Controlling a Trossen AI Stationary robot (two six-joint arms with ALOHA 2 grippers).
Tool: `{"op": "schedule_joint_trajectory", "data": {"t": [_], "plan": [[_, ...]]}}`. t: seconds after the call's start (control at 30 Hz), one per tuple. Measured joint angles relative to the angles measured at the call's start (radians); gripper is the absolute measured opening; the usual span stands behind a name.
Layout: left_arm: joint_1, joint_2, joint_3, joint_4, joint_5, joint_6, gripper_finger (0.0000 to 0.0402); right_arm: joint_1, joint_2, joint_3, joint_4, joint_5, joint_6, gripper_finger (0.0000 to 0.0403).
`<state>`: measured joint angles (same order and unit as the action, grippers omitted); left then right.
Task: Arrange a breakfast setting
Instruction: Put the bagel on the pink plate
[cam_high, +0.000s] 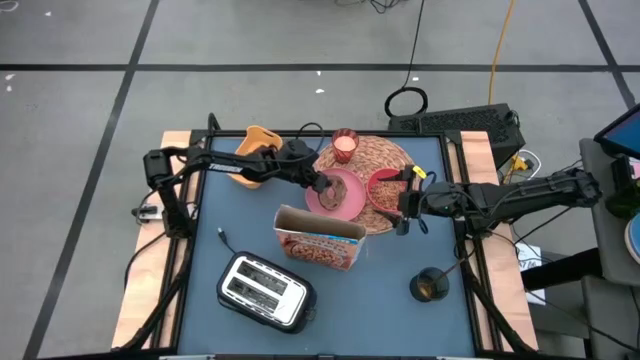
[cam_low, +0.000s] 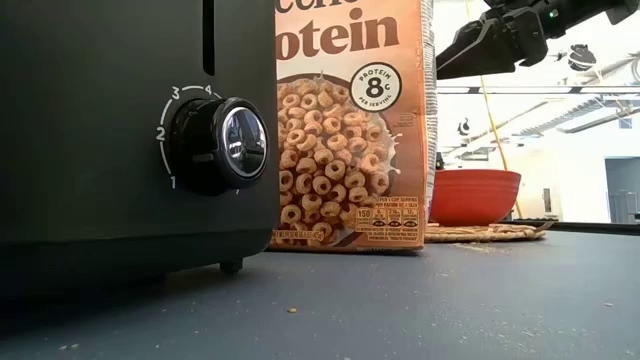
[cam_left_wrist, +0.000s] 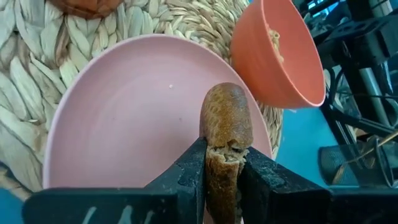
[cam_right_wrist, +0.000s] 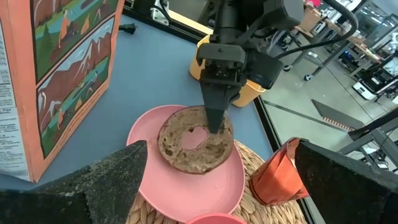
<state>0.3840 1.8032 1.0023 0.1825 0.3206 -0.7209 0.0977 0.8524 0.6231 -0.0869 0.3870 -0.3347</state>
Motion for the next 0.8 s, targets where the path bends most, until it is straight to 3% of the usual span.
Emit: {"op": "schedule_joint_trajectory", "data": {"t": [0.43, 0.8], "plan": [[-0.002, 0.009, 0.000, 0.004, -0.059, 0.010, 0.0075, 0.000, 0.000, 0.000, 0.000, 0.000, 0.000, 0.0396], [-0.003, 0.009, 0.000, 0.002, -0.063, 0.009, 0.0191, 0.000, 0.000, 0.000, 0.000, 0.000, 0.000, 0.0396]]}}
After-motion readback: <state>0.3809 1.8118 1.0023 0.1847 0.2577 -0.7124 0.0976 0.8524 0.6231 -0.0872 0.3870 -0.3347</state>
